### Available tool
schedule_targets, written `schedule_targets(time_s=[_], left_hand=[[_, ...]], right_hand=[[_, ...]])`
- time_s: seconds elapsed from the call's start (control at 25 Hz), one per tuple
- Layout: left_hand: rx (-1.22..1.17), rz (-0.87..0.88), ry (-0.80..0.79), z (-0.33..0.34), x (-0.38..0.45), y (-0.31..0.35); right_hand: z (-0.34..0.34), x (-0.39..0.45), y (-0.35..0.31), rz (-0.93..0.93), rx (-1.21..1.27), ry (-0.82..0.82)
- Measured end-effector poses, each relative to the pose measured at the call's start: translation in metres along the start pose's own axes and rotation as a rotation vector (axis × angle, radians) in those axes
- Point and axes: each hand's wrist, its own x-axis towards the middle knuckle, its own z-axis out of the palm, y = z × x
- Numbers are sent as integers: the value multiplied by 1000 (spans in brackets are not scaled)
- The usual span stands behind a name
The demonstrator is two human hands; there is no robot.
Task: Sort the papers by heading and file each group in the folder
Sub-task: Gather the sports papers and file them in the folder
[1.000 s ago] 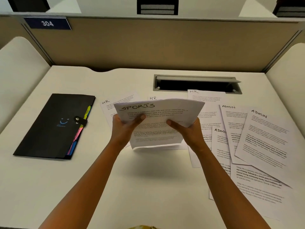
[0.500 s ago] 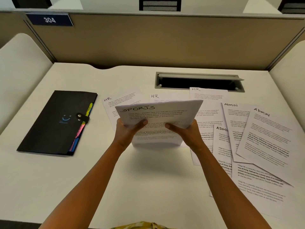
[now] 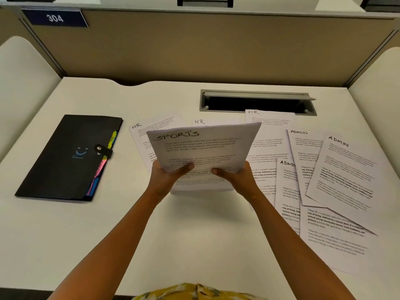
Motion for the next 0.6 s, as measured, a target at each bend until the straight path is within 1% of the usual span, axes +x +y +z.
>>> schedule_targets(time_s=[0.16,0.28,0.44,0.52,0.6], left_hand=[[-12,24,-8,-5,6,-1],[11,9,-29,-6,-1,-18],[57,-48,-18,-9,-5,-32],[72,-84,20,-15,-2,-33],[116,-183,76,-22,-1,-35]], right_hand=[[-1,4,0,-3,28,24],[5,-4,10,31,38,31],[5,-7,17,53,31,20],[6,-5,15,72,7,19],[7,-4,16,123,-23,26]])
